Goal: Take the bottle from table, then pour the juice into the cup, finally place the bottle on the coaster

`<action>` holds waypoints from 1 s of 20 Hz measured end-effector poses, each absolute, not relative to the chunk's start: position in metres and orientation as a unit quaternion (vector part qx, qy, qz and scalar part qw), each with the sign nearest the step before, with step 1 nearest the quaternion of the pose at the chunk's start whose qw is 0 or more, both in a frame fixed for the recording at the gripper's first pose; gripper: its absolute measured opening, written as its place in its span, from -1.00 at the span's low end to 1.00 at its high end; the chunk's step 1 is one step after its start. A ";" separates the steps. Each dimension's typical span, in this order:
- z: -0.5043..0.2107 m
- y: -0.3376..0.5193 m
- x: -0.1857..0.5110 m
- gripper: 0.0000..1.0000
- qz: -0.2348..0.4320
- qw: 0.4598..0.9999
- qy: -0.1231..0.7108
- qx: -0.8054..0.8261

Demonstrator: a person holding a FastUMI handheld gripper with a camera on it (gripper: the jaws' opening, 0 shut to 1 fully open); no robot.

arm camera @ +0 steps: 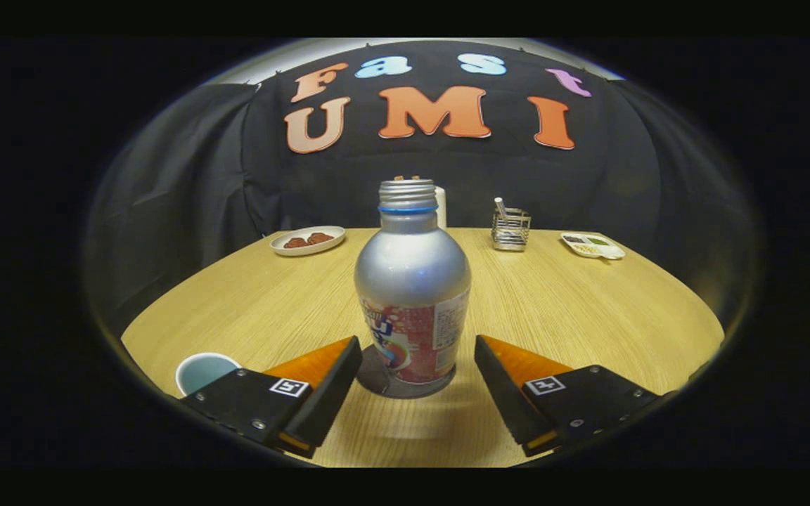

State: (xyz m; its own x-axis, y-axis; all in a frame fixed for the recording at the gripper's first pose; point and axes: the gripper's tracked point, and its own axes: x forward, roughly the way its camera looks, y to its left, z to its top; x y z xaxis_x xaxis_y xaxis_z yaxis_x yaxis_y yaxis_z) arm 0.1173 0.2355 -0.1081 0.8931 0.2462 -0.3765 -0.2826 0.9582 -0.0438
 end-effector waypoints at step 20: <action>-0.039 0.153 0.051 0.95 0.116 0.986 0.119 -0.029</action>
